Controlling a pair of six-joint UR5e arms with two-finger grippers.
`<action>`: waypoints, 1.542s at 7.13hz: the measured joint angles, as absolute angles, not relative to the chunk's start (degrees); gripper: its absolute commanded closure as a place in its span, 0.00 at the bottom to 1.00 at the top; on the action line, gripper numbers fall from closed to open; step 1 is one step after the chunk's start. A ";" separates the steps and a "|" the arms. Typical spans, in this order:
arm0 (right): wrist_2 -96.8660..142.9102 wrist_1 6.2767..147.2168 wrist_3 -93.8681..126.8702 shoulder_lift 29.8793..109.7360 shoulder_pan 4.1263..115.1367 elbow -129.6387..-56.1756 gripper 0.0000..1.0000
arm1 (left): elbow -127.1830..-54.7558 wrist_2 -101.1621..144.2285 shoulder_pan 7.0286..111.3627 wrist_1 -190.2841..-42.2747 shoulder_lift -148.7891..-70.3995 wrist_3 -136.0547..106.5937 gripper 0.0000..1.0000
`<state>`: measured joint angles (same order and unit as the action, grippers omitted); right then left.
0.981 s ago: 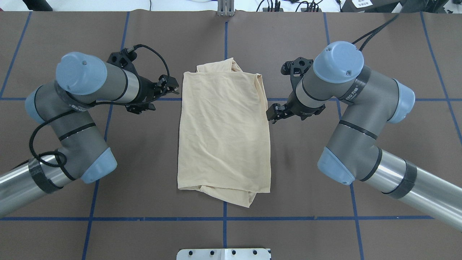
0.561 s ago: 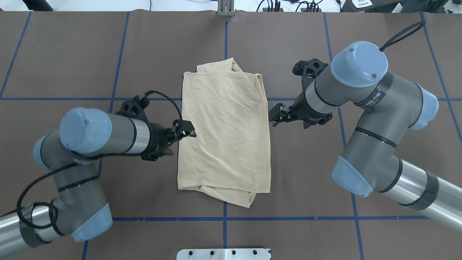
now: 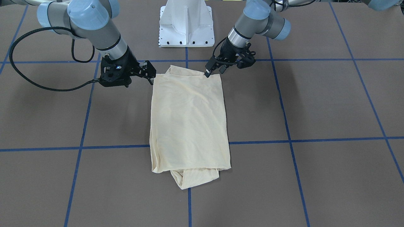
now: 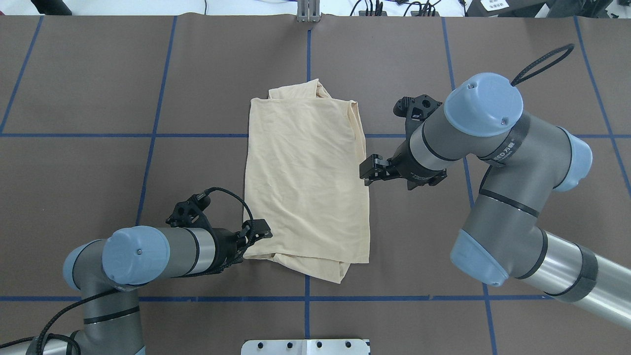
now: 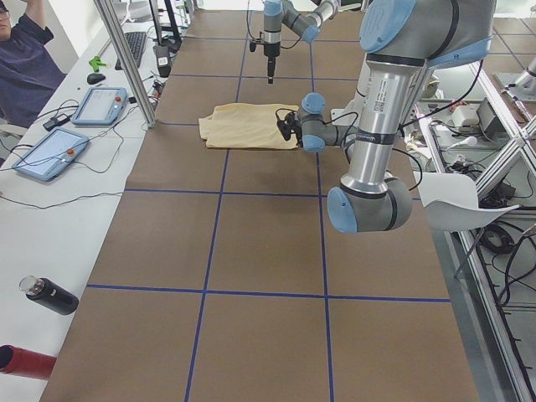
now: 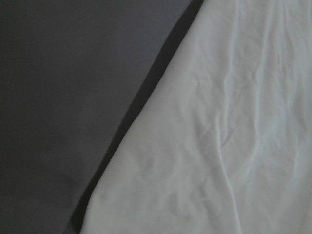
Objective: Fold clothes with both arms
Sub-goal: 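Place the left gripper at one near corner, right gripper toward the other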
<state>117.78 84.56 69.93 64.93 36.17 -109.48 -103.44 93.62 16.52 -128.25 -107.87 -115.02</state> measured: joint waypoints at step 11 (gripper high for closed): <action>117.60 84.55 69.87 65.18 35.68 -109.25 0.00 | -102.52 93.78 15.75 -124.81 -109.60 -114.89 0.95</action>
